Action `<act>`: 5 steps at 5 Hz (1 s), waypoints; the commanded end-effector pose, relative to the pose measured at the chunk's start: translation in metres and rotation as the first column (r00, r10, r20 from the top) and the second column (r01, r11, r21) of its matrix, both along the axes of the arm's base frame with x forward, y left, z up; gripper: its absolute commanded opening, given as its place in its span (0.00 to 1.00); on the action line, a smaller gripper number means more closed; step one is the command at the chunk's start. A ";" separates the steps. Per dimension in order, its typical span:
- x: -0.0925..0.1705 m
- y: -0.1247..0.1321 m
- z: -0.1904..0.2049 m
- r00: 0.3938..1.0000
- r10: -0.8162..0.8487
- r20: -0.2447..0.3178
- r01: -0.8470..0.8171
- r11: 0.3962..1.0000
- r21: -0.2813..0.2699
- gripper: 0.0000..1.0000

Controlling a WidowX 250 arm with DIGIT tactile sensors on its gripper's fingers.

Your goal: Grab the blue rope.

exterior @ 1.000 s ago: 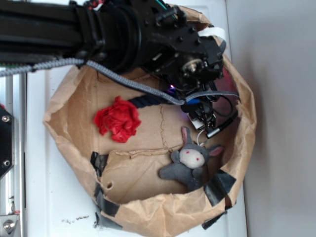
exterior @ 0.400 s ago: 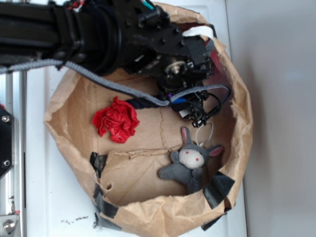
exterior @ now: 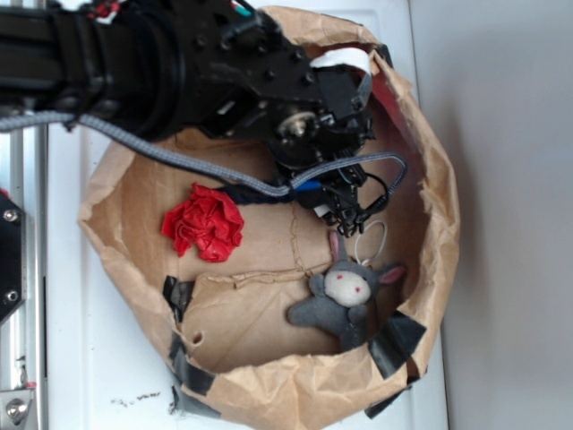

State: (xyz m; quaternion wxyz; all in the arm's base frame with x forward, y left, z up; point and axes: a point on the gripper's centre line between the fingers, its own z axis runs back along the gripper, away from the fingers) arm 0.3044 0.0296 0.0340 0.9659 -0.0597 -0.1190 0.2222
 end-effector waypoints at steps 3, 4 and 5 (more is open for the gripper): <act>-0.037 0.051 0.081 0.995 0.013 0.094 -0.003 0.995 -0.100 0.00; -0.044 0.054 0.089 0.997 -0.036 0.075 0.043 0.994 -0.097 0.00; -0.044 0.052 0.089 0.994 -0.041 0.097 0.048 0.997 -0.067 0.00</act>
